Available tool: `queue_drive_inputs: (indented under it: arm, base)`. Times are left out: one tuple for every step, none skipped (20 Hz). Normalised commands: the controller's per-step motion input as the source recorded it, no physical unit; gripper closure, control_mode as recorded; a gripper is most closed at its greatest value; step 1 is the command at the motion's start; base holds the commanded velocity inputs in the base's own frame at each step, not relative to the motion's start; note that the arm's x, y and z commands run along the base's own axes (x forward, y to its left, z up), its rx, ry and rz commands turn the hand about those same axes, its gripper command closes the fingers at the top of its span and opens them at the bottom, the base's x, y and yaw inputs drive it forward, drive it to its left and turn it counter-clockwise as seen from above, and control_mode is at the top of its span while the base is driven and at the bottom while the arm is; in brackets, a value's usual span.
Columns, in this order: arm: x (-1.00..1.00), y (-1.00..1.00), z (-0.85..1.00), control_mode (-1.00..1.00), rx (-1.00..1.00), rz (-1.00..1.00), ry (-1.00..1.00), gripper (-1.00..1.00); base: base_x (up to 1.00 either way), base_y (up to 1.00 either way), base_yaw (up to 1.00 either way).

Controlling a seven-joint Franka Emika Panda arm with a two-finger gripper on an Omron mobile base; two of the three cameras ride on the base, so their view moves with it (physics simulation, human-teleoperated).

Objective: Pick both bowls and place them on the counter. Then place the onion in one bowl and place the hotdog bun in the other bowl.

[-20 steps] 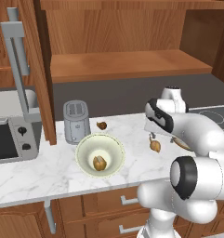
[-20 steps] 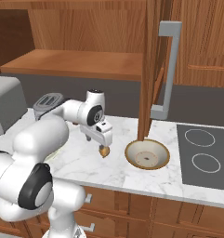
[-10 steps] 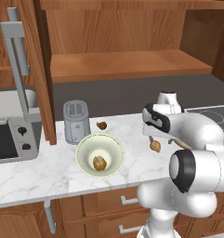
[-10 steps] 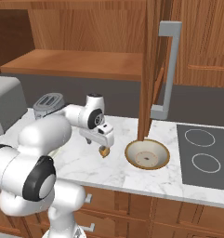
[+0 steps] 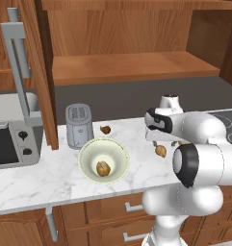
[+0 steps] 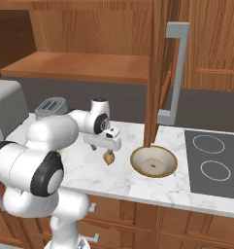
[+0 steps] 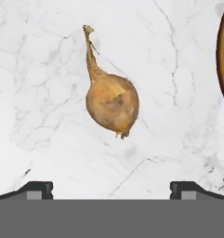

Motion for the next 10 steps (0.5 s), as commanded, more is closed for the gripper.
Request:
queue_drive_inputs:
  arm:
    - [0.16, 0.0, -0.14, -1.0, 0.0, 0.17, 0.0, -1.0]
    - [0.16, 0.0, -0.14, -1.0, 0.0, 0.16, 0.0, -1.0]
    - [0.19, 0.0, -0.14, -1.0, -0.01, 0.16, 0.0, -1.0]
    - [0.16, 0.0, -0.17, -1.0, 0.0, 0.17, 0.0, -1.0]
    - [0.16, -0.12, -0.18, -1.0, 0.0, 0.18, 0.0, -1.0]
    - [0.14, -0.12, -0.18, -1.0, 0.0, 0.17, 0.0, -1.0]
    - [0.13, 0.0, -0.2, -1.0, 0.0, 0.14, 0.0, -1.0]
    - [0.14, 0.0, -0.19, -1.0, 0.0, 0.14, 0.0, -1.0]
    - [0.13, -0.06, -0.22, -1.0, 0.0, 0.15, 0.0, -1.0]
    - [0.12, -0.13, -0.24, -1.0, 0.0, 0.16, 0.0, -1.0]
  base:
    - [0.0, 0.0, 0.0]
    - [0.0, 0.0, 0.0]
    - [0.0, 0.0, 0.0]
    - [0.0, 0.0, 0.0]
    - [0.0, 0.0, 0.0]
    - [0.0, 0.0, 0.0]
    - [0.0, 0.0, 0.0]
    - [0.0, 0.0, 0.0]
    - [0.0, 0.0, 0.0]
    - [0.0, 0.0, 0.0]
